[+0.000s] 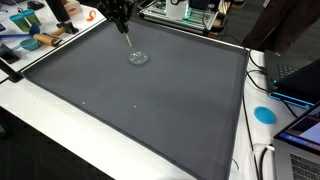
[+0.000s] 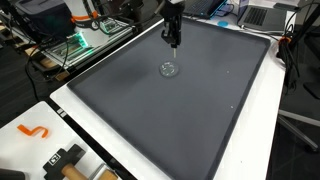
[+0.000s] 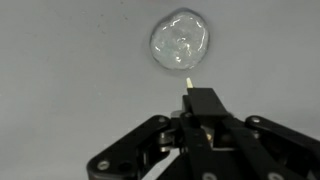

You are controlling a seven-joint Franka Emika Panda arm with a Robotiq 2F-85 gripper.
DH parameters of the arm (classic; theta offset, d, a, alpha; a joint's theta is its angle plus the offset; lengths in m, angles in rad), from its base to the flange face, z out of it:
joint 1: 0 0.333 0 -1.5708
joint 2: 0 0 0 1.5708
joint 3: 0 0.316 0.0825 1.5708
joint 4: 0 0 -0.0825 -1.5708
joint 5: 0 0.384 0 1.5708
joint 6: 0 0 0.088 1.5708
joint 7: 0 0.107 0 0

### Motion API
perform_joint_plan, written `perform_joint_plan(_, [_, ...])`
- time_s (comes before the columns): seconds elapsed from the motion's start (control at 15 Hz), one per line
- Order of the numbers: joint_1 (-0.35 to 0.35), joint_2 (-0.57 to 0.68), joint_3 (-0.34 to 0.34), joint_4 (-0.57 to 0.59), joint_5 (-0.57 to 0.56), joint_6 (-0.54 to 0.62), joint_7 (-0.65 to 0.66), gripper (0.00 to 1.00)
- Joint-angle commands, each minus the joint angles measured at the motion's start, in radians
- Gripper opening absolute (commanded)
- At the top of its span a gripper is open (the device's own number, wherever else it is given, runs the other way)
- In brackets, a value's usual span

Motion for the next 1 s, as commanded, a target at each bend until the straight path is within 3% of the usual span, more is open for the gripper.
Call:
perform_joint_plan(0.0, [-0.002, 0.044, 0.012, 0.002, -0.011, -0.005, 0.009, 0.03])
perform_joint_plan(0.93, [0.006, 0.136, 0.045, -0.009, -0.055, 0.034, 0.062, 0.03])
